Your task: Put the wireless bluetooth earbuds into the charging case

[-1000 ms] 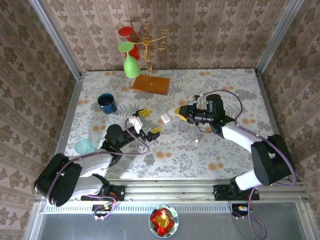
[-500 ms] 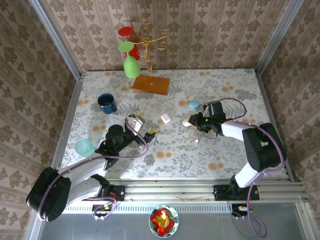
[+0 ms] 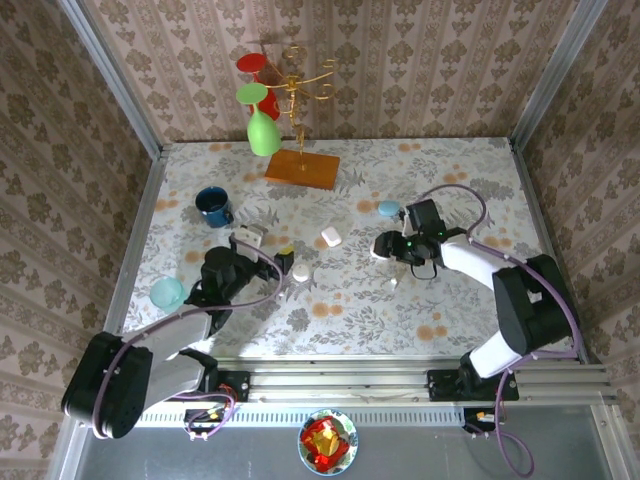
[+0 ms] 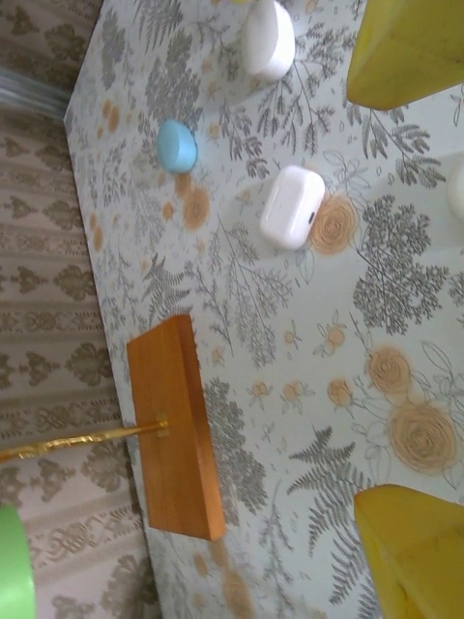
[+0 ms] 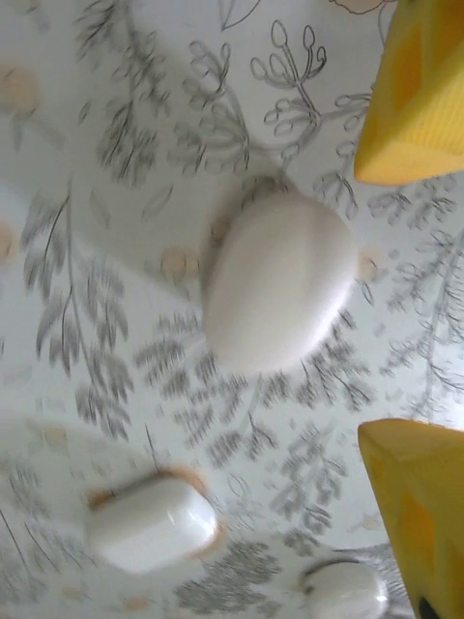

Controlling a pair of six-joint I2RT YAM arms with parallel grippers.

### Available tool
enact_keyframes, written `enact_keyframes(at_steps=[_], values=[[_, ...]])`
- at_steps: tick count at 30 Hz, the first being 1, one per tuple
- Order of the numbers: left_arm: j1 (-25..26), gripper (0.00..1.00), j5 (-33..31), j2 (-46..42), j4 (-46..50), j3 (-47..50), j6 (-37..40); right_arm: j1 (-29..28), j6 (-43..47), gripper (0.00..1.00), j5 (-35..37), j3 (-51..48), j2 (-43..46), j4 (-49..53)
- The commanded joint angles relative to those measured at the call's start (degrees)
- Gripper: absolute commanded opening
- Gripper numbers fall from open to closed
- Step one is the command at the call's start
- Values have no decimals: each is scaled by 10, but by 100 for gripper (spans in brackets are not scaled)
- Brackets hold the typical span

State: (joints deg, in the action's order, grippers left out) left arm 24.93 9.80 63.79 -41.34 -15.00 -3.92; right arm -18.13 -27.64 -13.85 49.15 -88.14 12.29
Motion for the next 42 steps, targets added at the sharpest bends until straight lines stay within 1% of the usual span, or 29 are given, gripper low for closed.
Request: enact_keyframes(at_steps=[1, 3, 6, 8, 12, 18, 21, 24, 27, 31, 35, 40, 42], values=[[-38, 98, 19, 20, -67, 19, -68, -48, 130, 69, 68, 63, 32, 106], [-60, 98, 25, 26, -88, 28, -93, -86, 167, 71, 98, 103, 27, 152], [-76, 98, 20, 36, -133, 50, -120, -148, 218, 71, 139, 162, 6, 203], [-85, 98, 15, 41, -151, 60, -134, -183, 249, 72, 152, 197, -14, 221], [-97, 99, -18, 43, -160, 73, -158, -253, 314, 75, 176, 261, -66, 238], [-116, 100, -39, 48, -164, 81, -179, -310, 363, 76, 176, 348, -161, 262], [-124, 100, -49, 40, -170, 92, -185, -326, 377, 76, 175, 392, -212, 278], [-125, 99, -79, 16, -185, 115, -175, -335, 383, 76, 174, 434, -260, 296], [-126, 100, -97, -28, -140, 116, -163, -336, 390, 76, 168, 470, -303, 313], [-126, 100, -99, -74, -92, 113, -143, -333, 386, 75, 169, 505, -352, 318], [-126, 100, -105, -87, -85, 117, -139, -328, 384, 75, 162, 554, -395, 353], [-126, 100, -104, -81, -88, 117, -139, -322, 393, 75, 163, 574, -426, 368], [-126, 100, -102, -77, -92, 117, -139, -321, 394, 74, 169, 584, -436, 378]])
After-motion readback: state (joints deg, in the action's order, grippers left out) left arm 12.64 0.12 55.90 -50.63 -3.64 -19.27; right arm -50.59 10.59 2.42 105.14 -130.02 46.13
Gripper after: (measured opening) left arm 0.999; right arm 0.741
